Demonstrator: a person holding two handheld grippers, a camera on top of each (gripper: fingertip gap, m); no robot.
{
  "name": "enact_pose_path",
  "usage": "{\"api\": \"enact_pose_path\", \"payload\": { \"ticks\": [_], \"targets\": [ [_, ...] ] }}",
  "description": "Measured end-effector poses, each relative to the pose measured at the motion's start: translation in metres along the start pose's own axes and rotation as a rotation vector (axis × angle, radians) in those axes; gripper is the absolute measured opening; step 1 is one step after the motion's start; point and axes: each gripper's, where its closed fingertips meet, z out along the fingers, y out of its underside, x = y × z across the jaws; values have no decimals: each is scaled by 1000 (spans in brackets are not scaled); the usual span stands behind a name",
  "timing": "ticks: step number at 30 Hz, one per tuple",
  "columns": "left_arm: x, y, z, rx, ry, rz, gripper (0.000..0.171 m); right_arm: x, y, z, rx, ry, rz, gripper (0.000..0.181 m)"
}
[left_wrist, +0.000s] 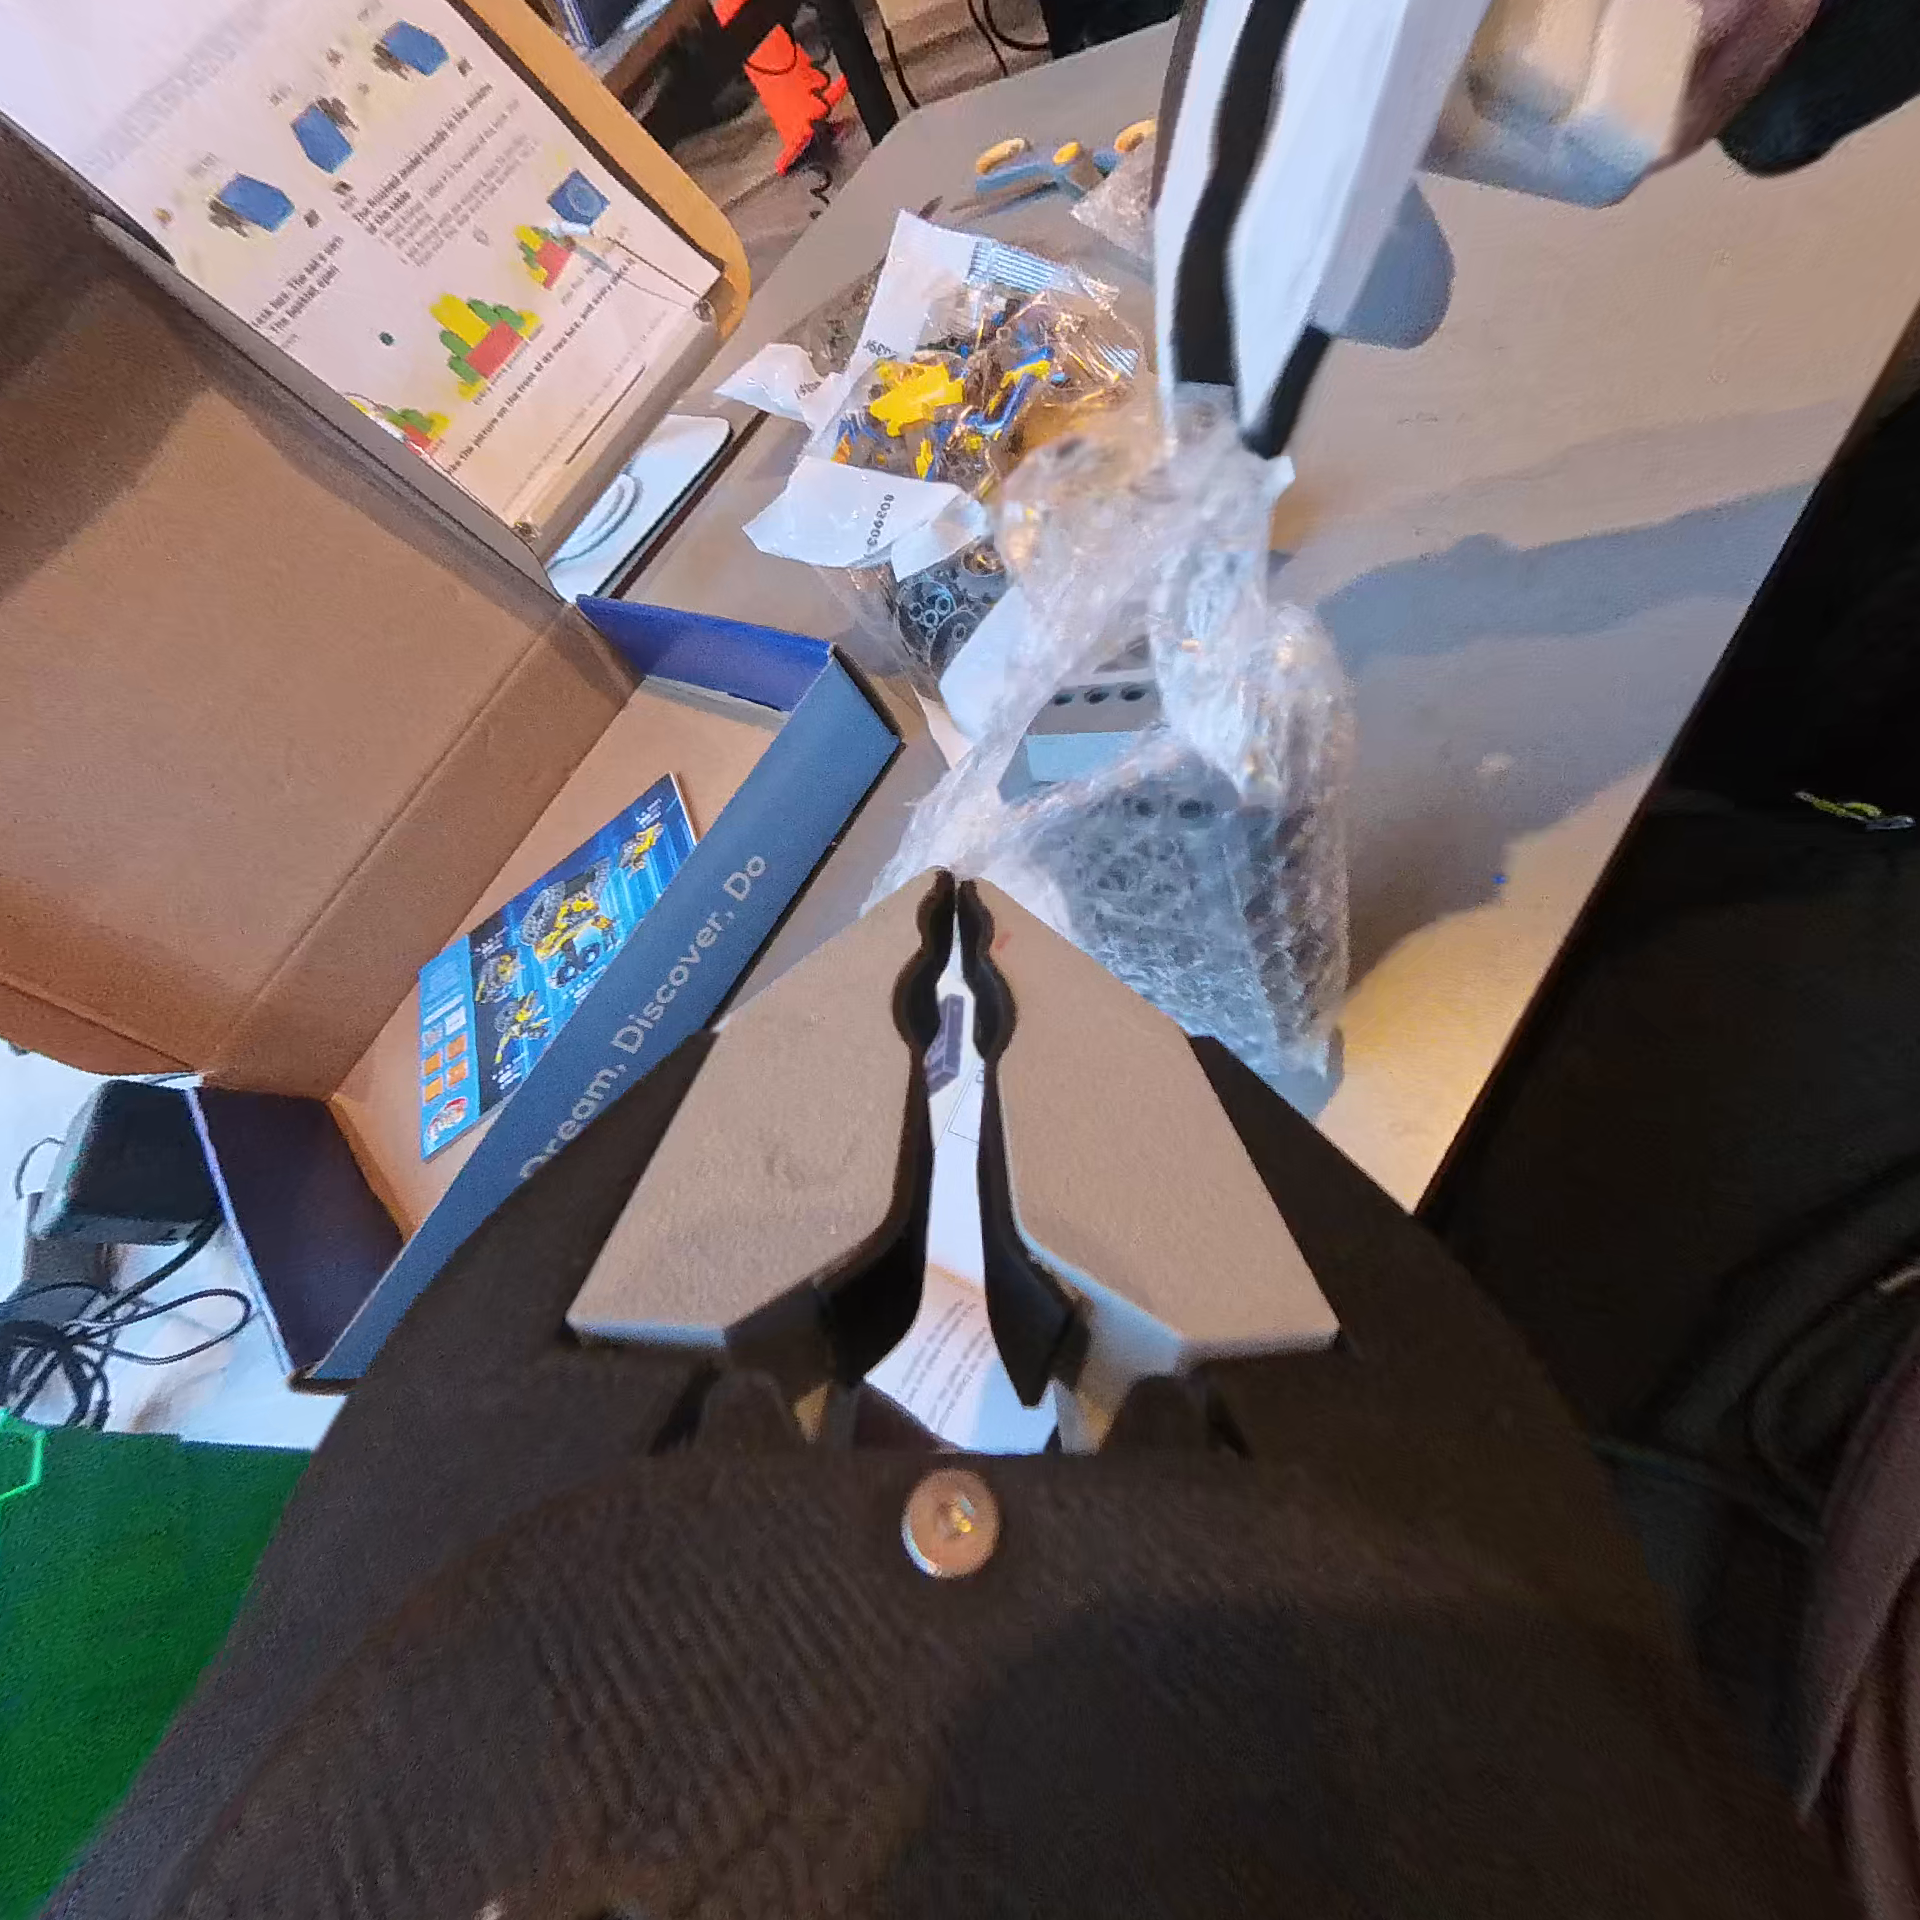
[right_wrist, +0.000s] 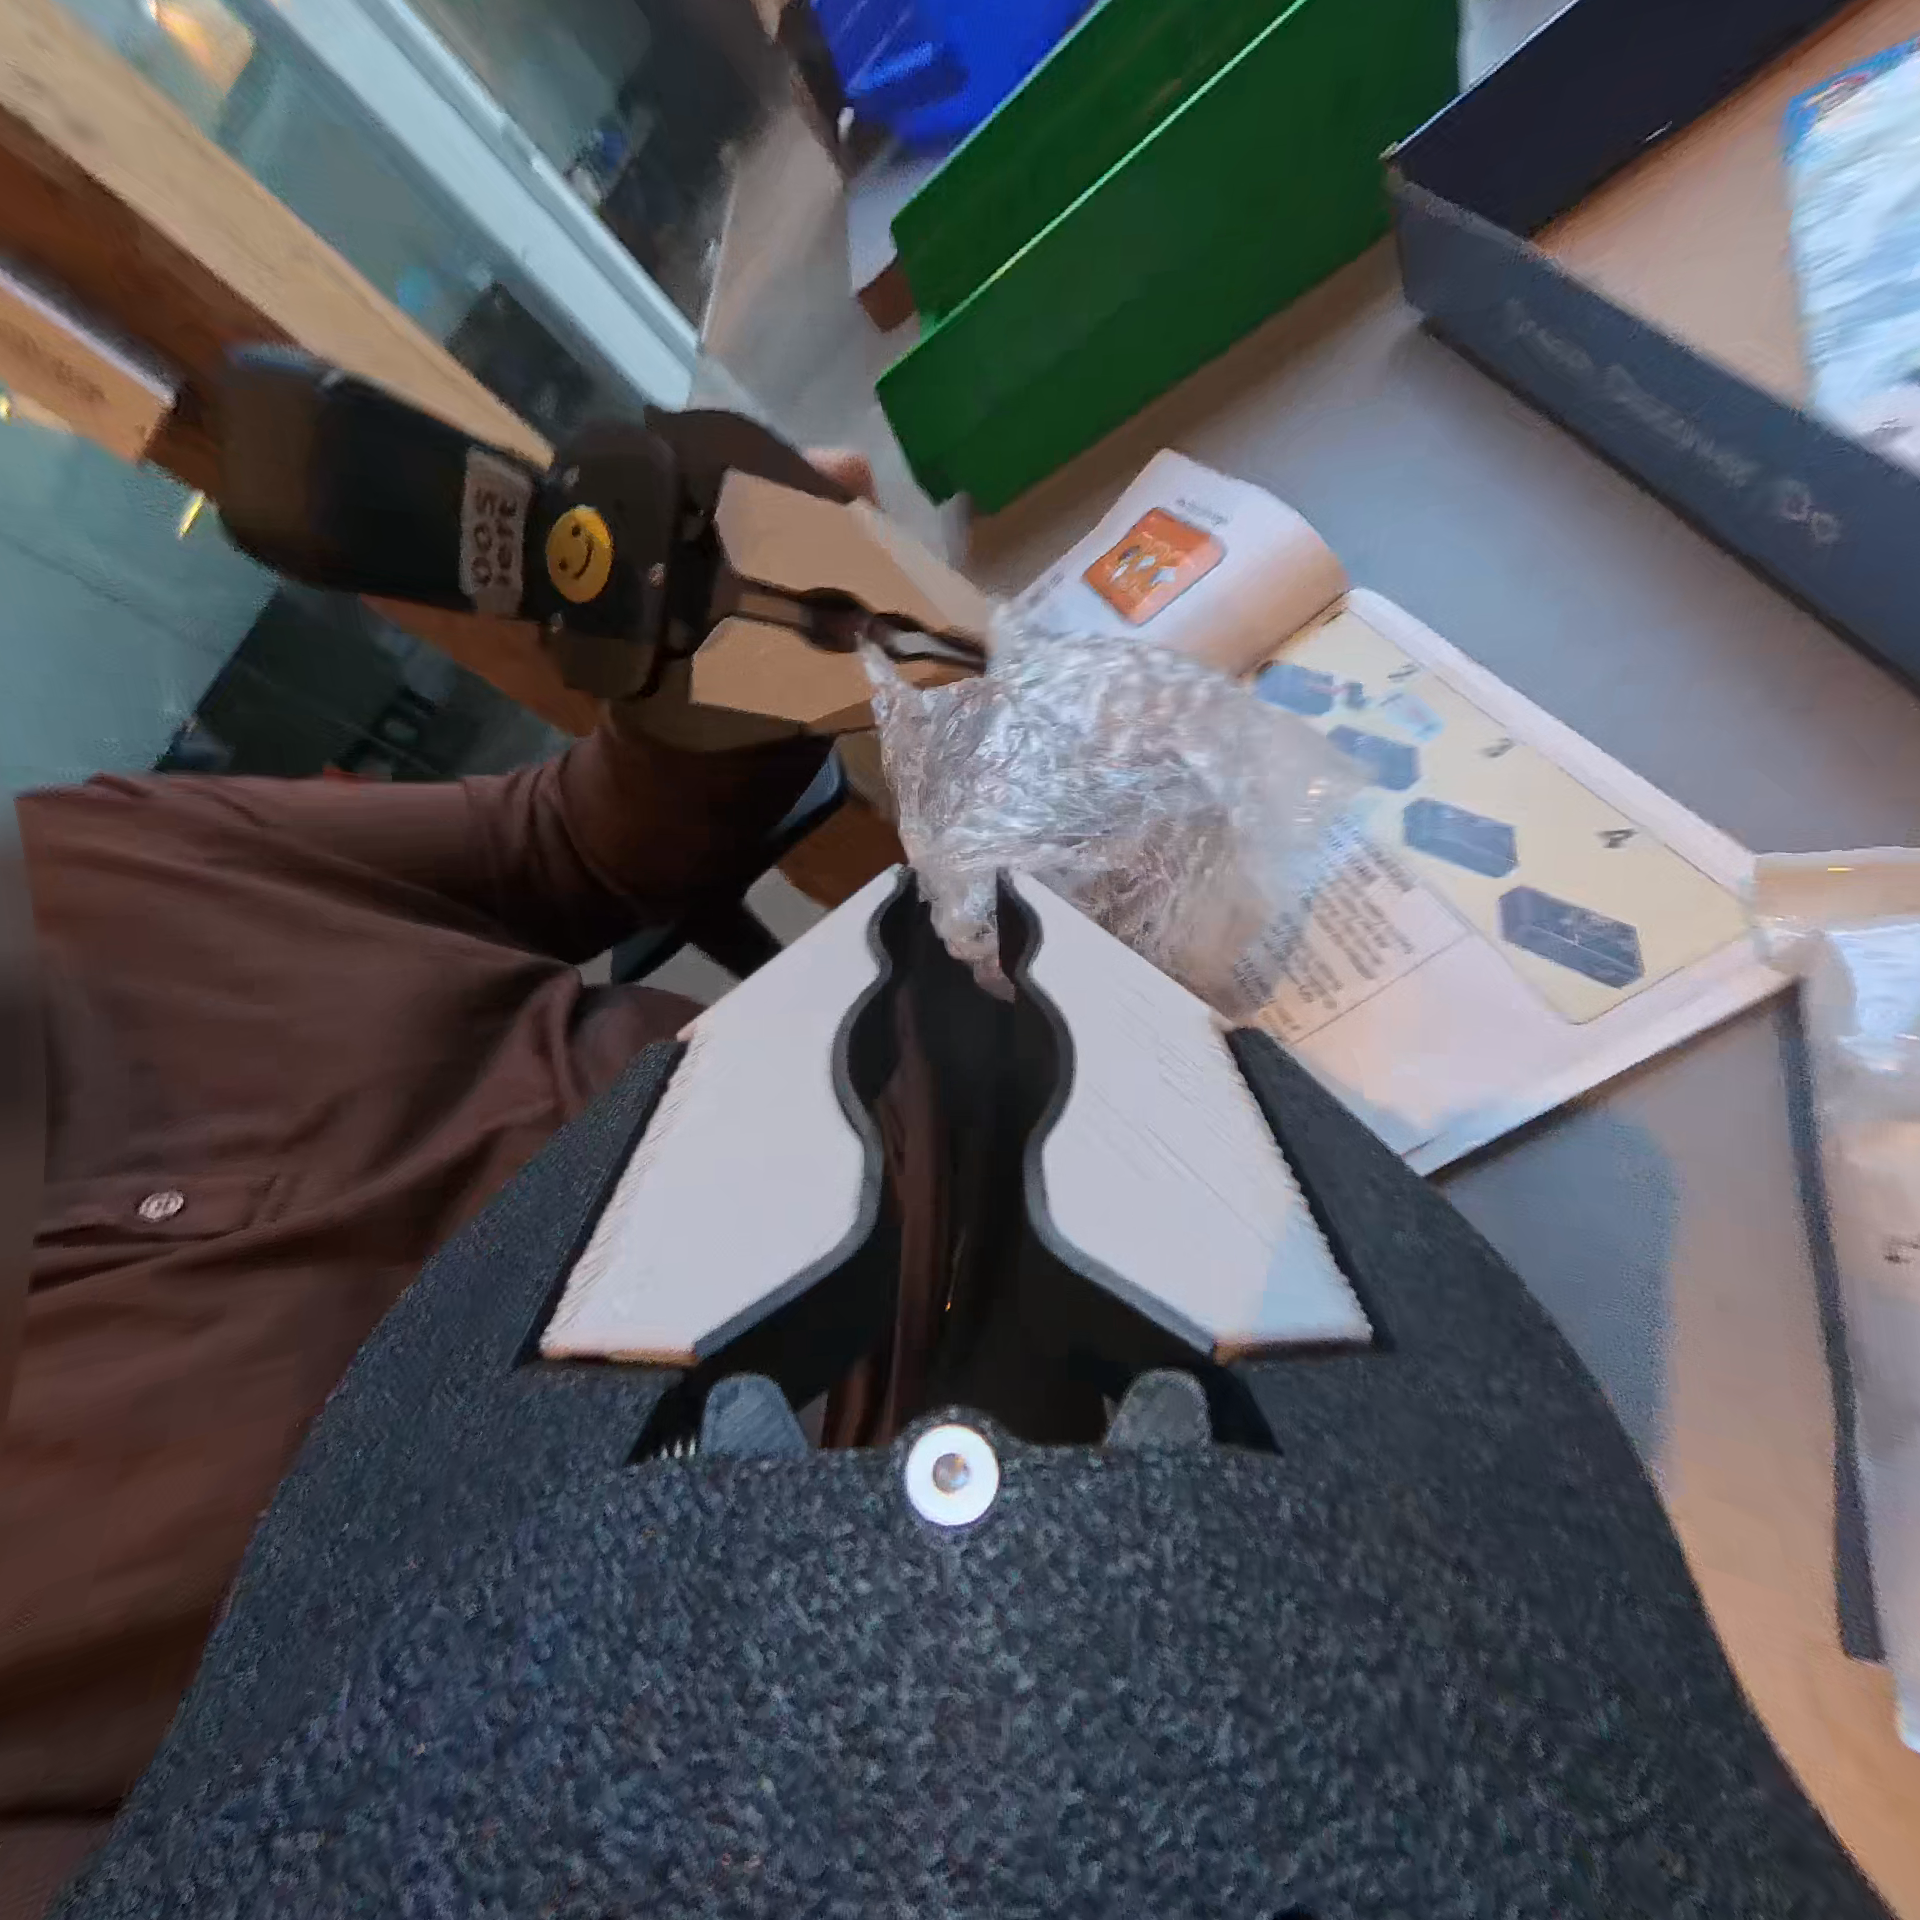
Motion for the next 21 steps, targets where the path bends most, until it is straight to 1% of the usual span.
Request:
{"api": "enact_pose_path", "payload": {
  "ticks": [1,2,3,4,6,8,9,10,12,13,14,16,17,19,20,21],
  "targets": [
    [0,-1,-2,2,-3,1,0,7,-5,-4,36,30,12,10],
    [1,-3,-4,7,5,1,0,20,-12,-11,80,105,25,18],
    [3,-6,-6,16,14,-1,0,35,-17,-18,113,203,37,48],
    [4,-8,-7,20,13,2,0,45,-20,-23,124,280,38,62],
    [6,-10,-9,19,8,21,0,47,-24,-27,137,342,8,62],
    [5,-10,-9,17,1,23,0,46,-27,-30,143,391,-17,67],
    [4,-9,-9,13,1,17,0,42,-28,-28,141,383,-34,63],
    [1,-8,-9,11,-4,10,0,32,-27,-23,132,319,-38,53],
    [-5,-6,-10,15,-8,-11,0,8,-17,-12,88,132,-4,32],
    [-9,-6,-11,20,-13,-25,0,5,-10,-7,54,87,13,24],
    [-12,-4,-12,22,-13,-38,0,10,-5,-5,30,103,22,28],
    [-17,-2,-12,25,-16,-57,0,26,3,-4,-17,188,31,48],
    [-19,-2,-13,30,-23,-63,0,29,7,-4,-39,204,33,47],
    [-41,13,-14,-51,-143,-22,0,34,14,-12,-77,233,18,34],
    [-51,18,-16,-56,-177,-26,0,36,14,-20,-67,247,13,38],
    [-53,18,-19,-33,-144,-70,0,36,8,-30,-26,246,17,42]
  ]
}}
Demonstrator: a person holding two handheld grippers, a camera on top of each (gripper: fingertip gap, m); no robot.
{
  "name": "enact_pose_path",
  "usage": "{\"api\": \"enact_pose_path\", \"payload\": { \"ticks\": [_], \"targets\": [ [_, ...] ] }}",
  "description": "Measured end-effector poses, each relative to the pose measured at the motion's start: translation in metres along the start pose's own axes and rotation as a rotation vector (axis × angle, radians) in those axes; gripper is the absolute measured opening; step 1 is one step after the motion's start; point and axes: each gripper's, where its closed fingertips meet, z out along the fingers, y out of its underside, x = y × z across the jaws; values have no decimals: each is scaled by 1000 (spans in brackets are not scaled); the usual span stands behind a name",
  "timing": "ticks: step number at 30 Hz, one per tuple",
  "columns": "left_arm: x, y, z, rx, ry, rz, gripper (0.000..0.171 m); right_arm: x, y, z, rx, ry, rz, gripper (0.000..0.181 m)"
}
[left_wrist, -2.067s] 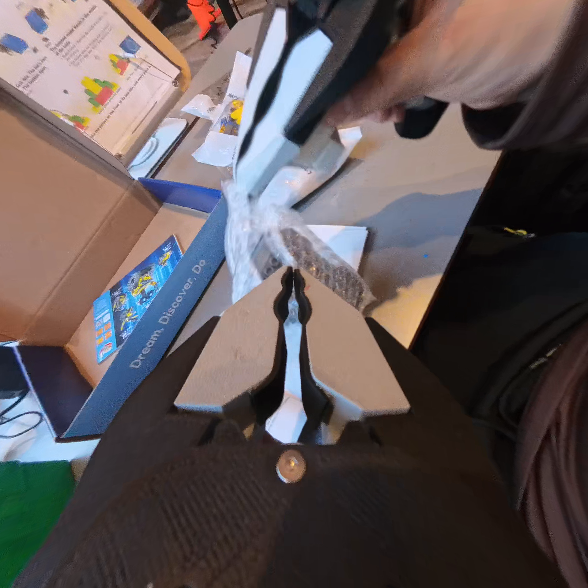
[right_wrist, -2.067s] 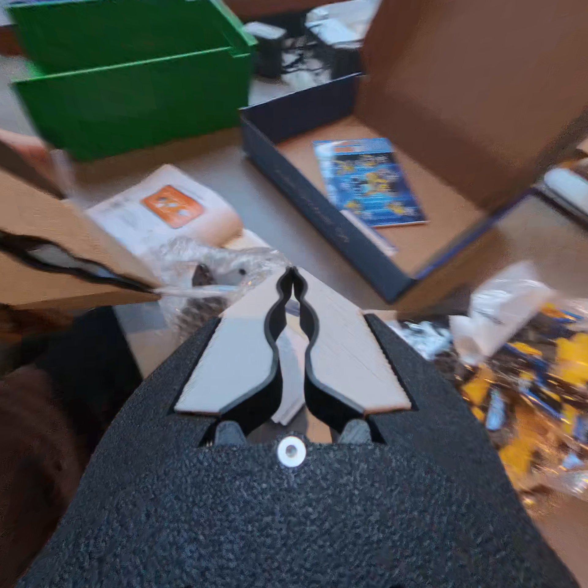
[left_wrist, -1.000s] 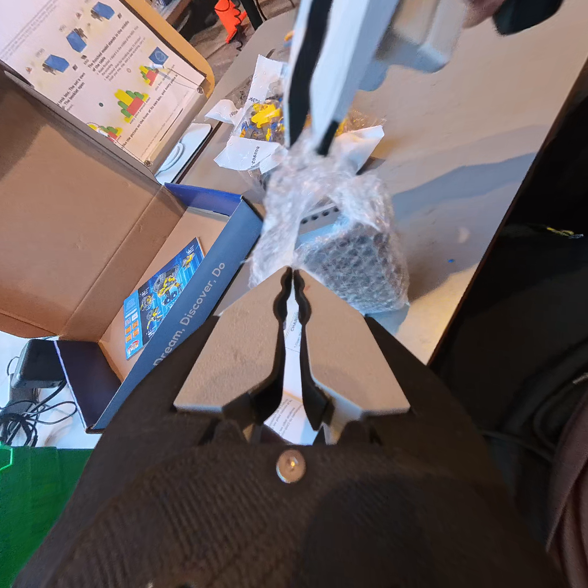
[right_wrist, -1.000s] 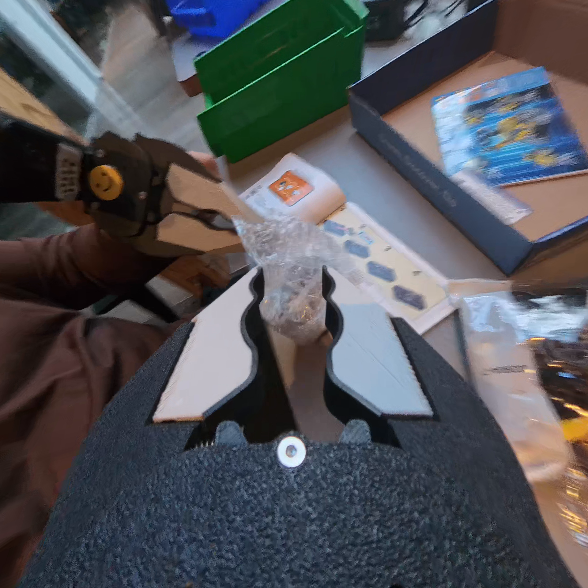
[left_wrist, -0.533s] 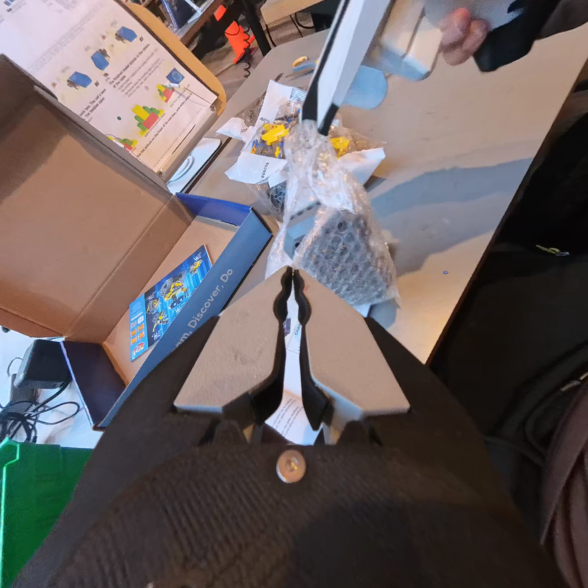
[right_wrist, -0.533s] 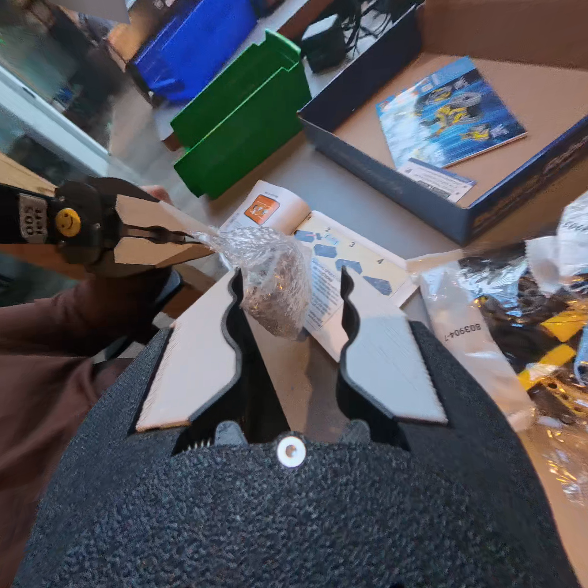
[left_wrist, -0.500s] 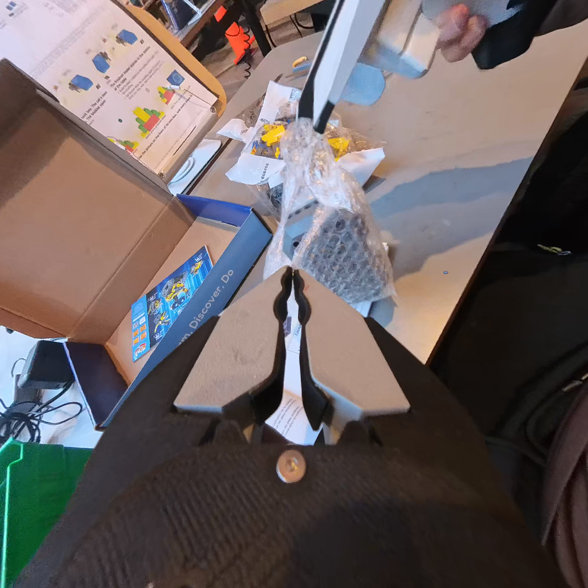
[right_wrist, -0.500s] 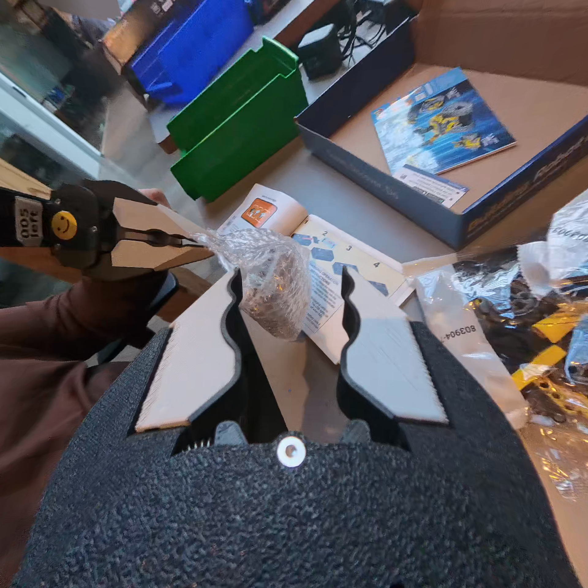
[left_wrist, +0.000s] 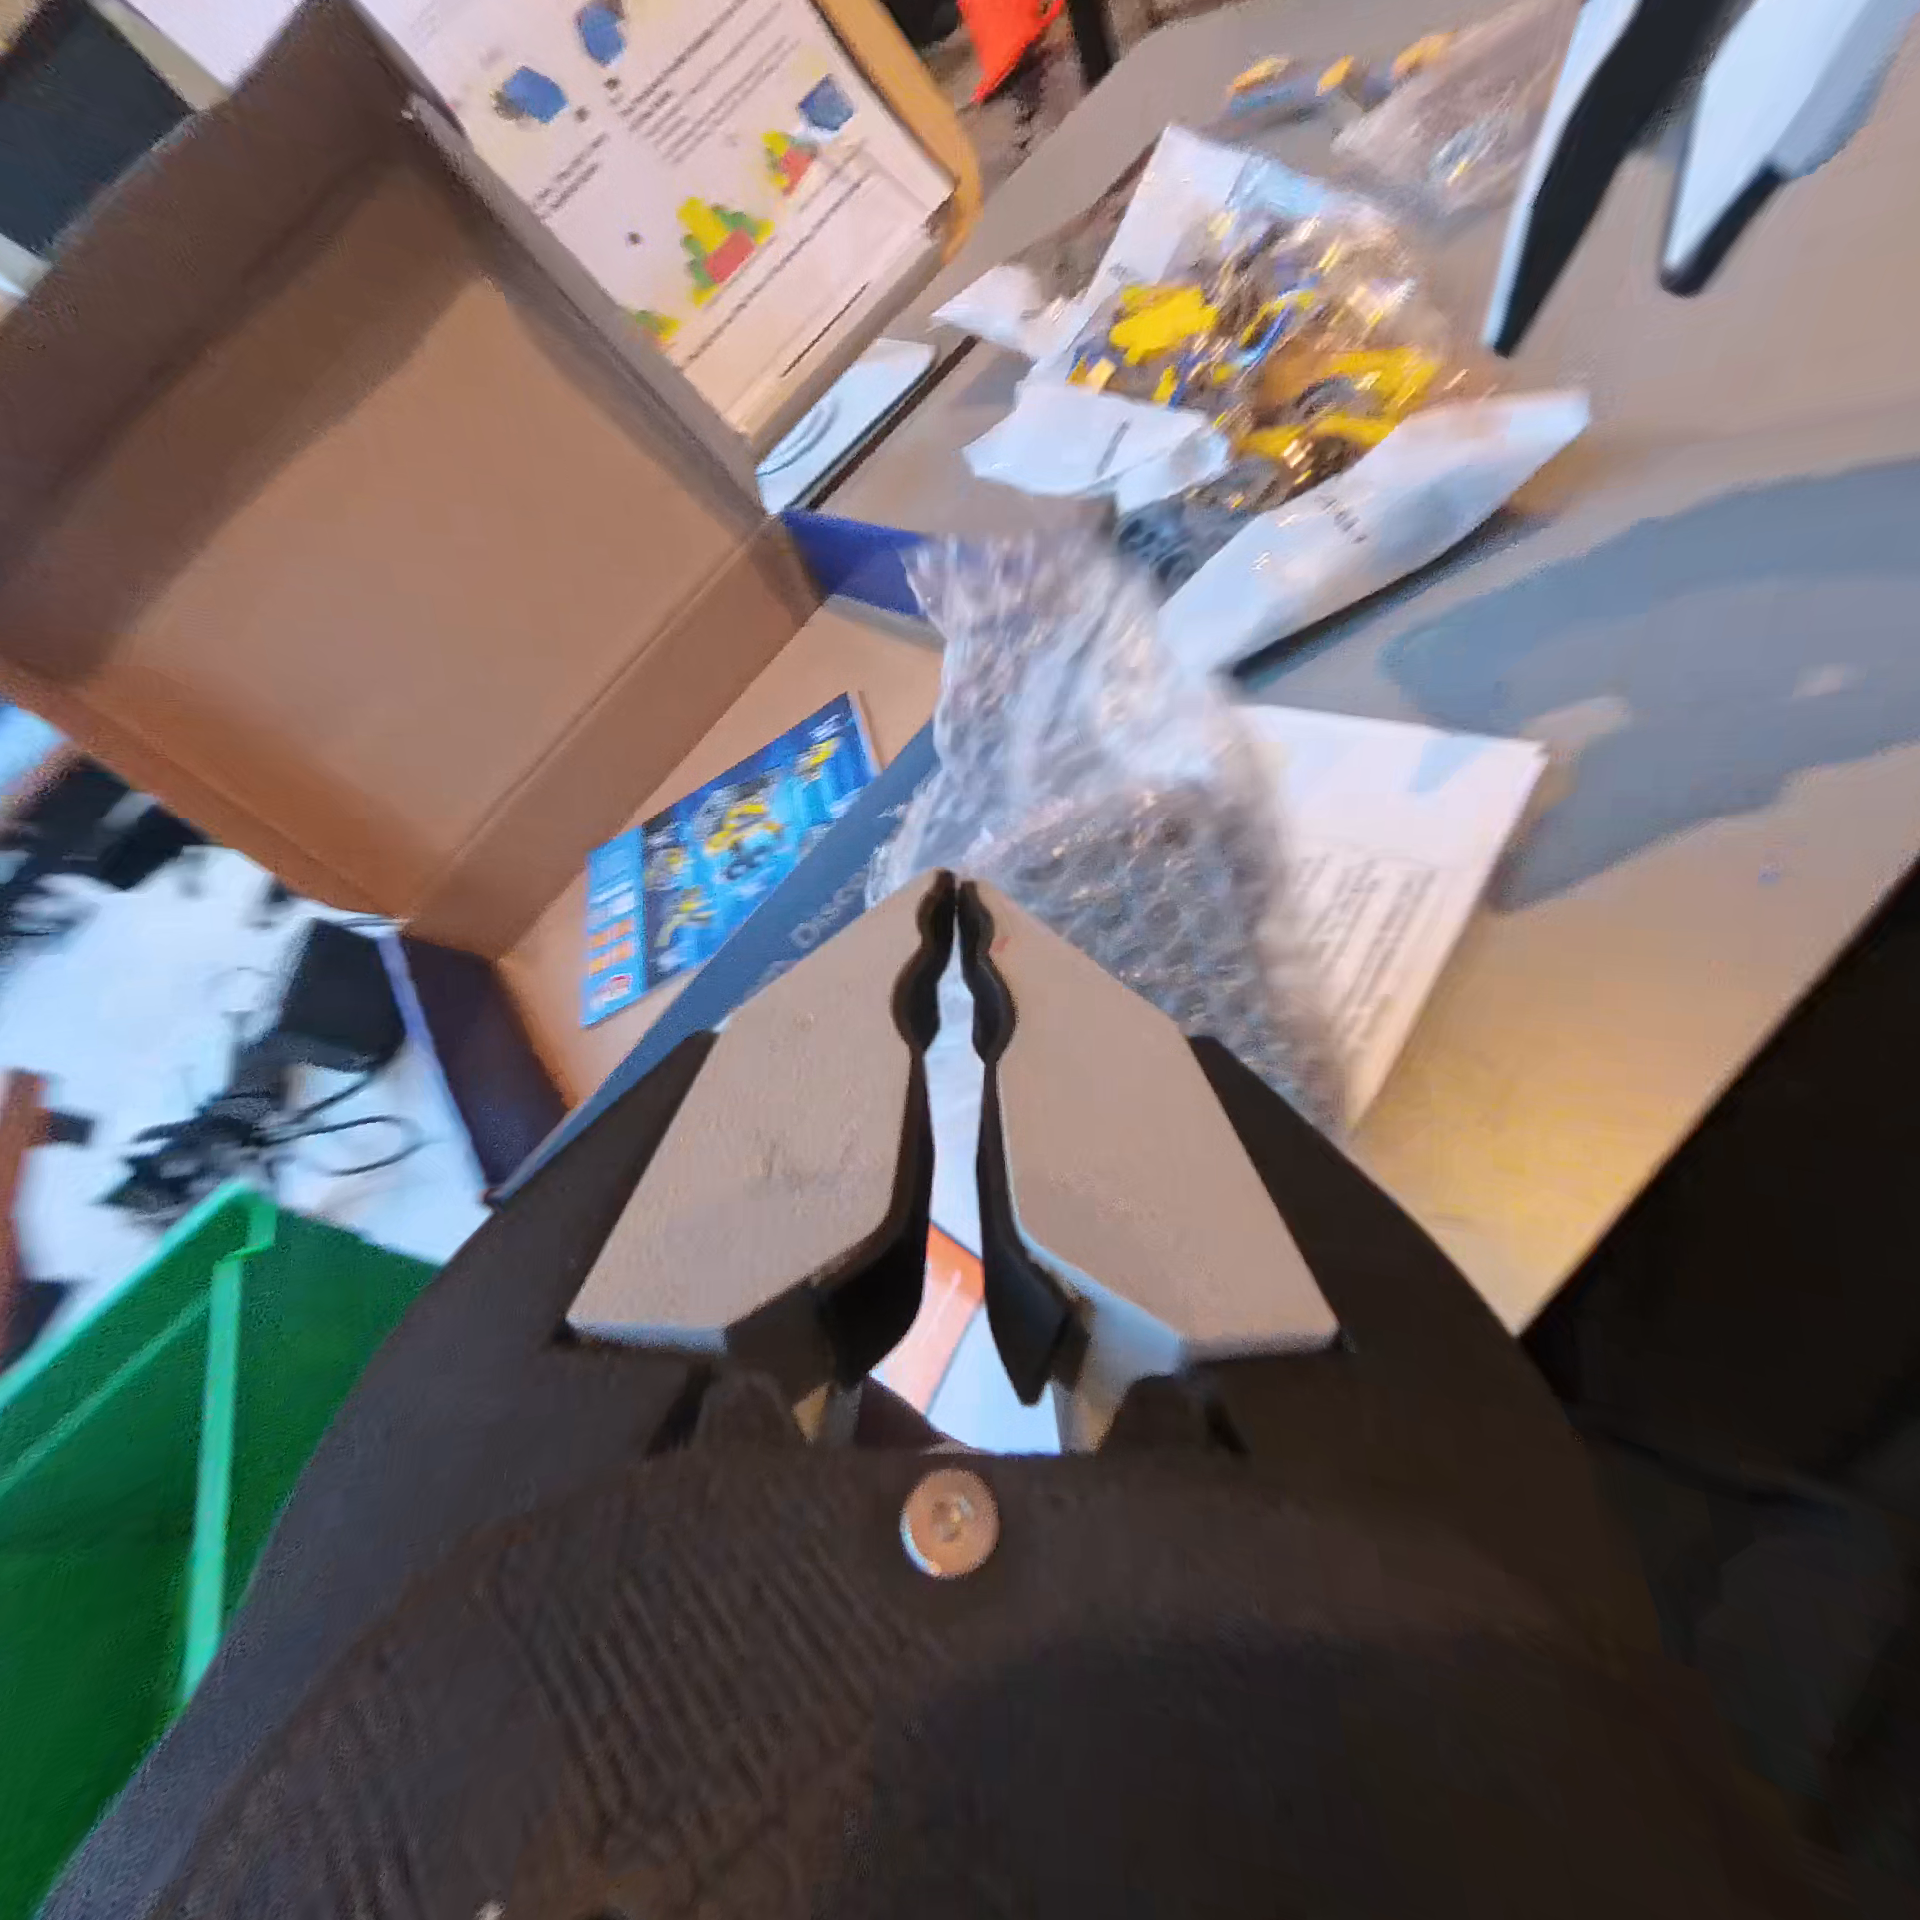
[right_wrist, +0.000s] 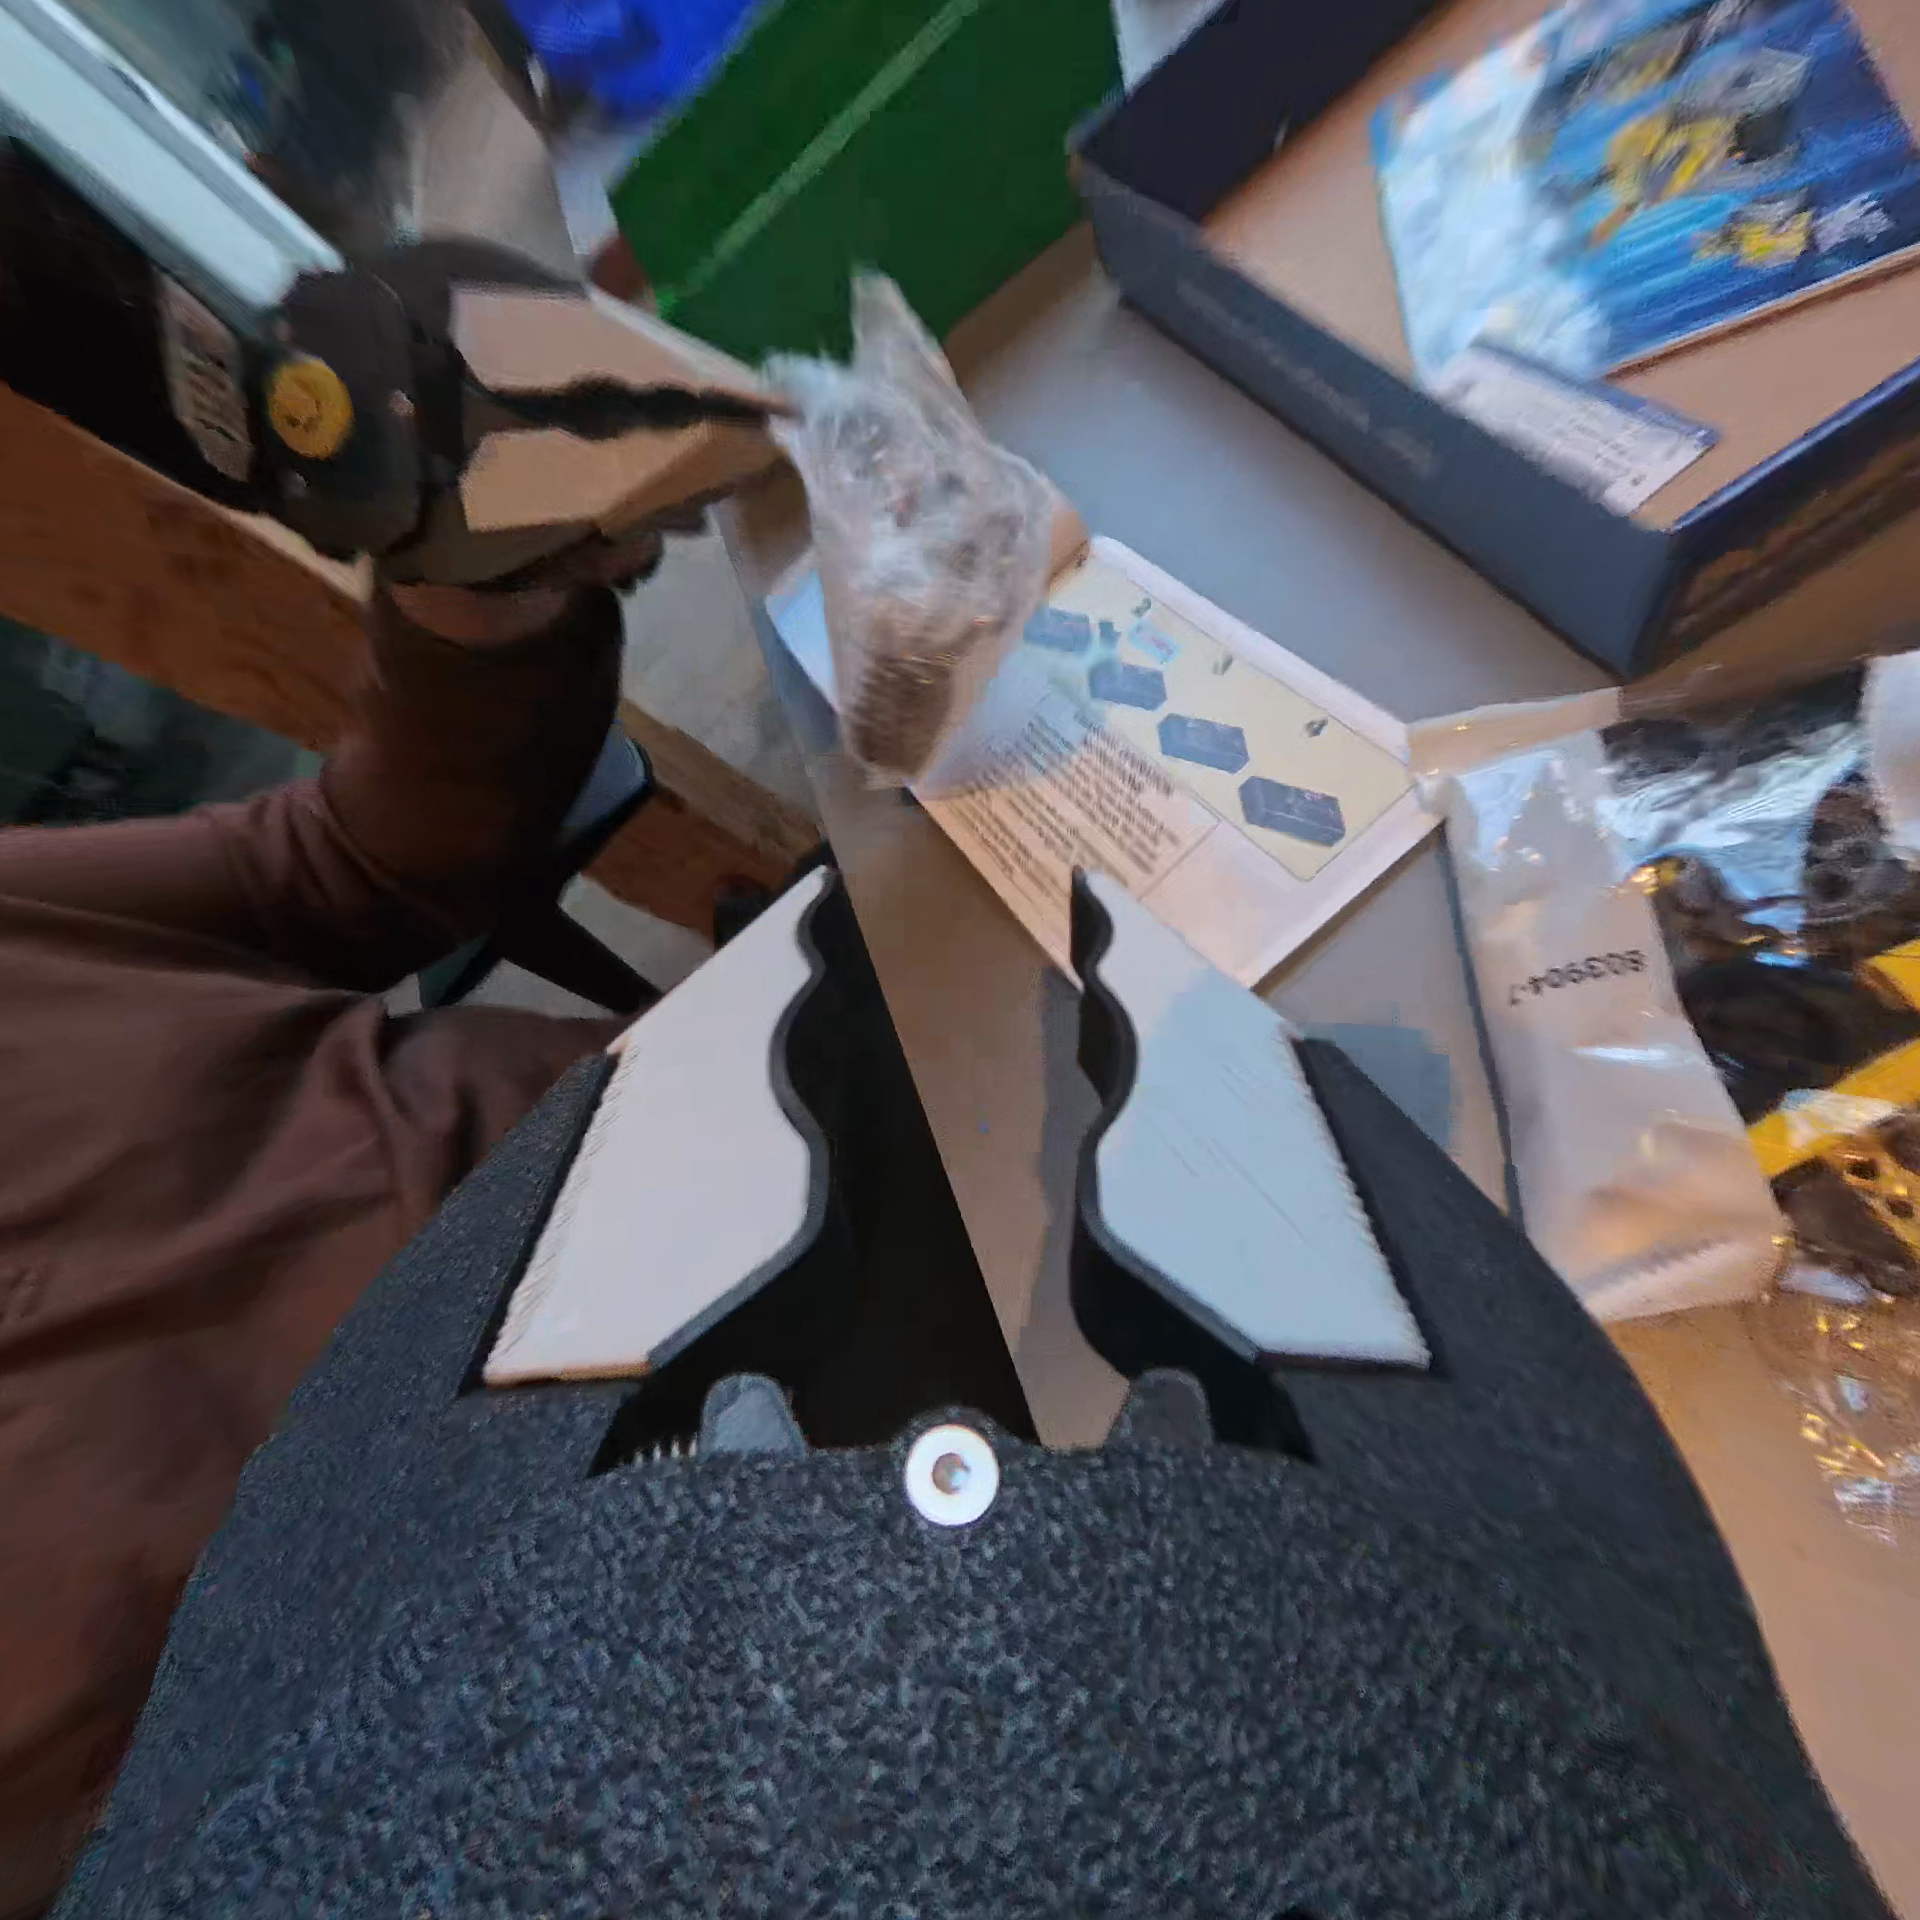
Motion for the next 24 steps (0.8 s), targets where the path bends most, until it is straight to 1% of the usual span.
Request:
{"api": "enact_pose_path", "payload": {
  "ticks": [1,2,3,5,7,10,13,15,17,19,24],
  "targets": [
    [2,-2,-2,25,57,-55,0,0,-8,-10,60,-11,11,47],
    [0,-4,-3,41,72,-78,0,0,-17,-20,117,-25,18,47],
    [-4,-3,-3,45,48,-69,0,-3,-23,-26,155,-37,21,45],
    [-6,-2,-2,26,23,-44,0,-6,-26,-25,169,-43,18,46],
    [-1,-2,2,21,36,-33,0,-10,-21,-9,127,-43,14,45],
    [10,0,8,8,61,-7,0,-17,-18,27,73,-51,4,42],
    [26,1,12,8,111,6,0,-16,-17,60,56,-45,20,42],
    [33,-1,13,6,127,21,0,-9,-15,75,56,-22,37,43],
    [39,-3,13,8,134,35,0,-4,-12,84,63,-6,60,43],
    [43,-5,12,11,138,42,0,-3,-12,88,72,-15,84,39],
    [46,-8,10,14,141,56,0,7,-12,85,93,33,99,38]
  ]
}}
